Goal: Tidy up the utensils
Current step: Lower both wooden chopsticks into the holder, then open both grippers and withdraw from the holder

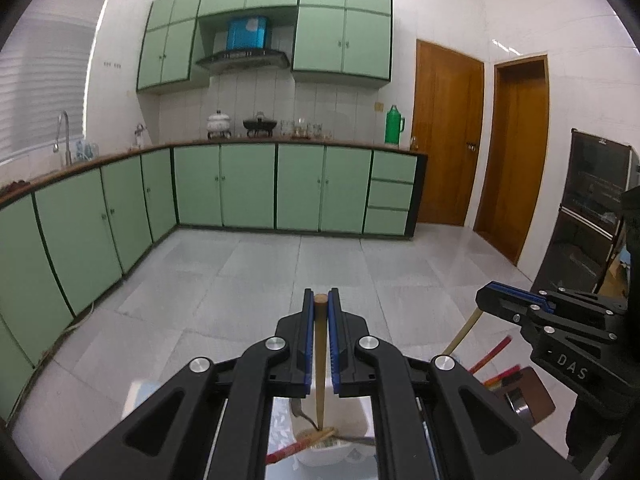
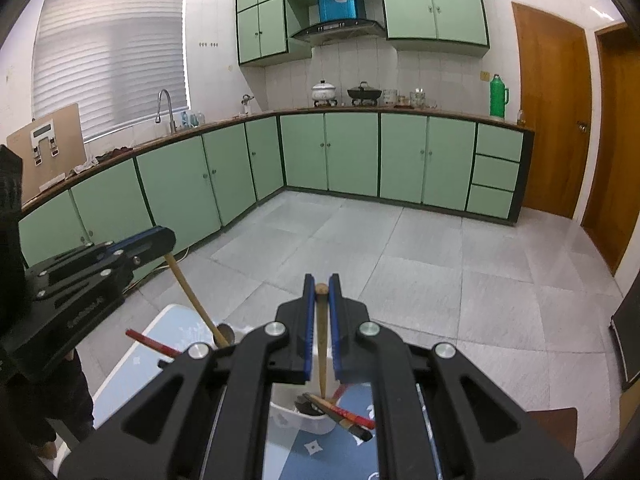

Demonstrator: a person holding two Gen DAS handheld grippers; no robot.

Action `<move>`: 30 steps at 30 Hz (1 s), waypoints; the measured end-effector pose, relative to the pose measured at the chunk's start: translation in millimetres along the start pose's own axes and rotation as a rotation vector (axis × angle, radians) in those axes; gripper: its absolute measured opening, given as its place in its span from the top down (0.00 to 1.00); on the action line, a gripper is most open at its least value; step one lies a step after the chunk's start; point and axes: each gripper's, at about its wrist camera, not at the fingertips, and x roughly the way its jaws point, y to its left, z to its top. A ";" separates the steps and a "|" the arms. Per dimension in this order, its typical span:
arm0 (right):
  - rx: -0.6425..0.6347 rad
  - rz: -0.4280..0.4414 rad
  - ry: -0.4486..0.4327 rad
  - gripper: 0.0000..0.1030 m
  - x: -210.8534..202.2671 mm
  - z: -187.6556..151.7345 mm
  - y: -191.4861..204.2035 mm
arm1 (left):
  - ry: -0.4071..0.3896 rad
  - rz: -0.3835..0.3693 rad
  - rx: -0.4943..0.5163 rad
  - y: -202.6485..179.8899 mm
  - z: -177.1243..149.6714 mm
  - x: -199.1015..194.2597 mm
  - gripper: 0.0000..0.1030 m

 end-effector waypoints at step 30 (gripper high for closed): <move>0.048 -0.077 -0.090 0.06 -163.8 -109.1 7.4 | -0.031 0.043 -0.059 -11.9 -85.5 -175.2 0.06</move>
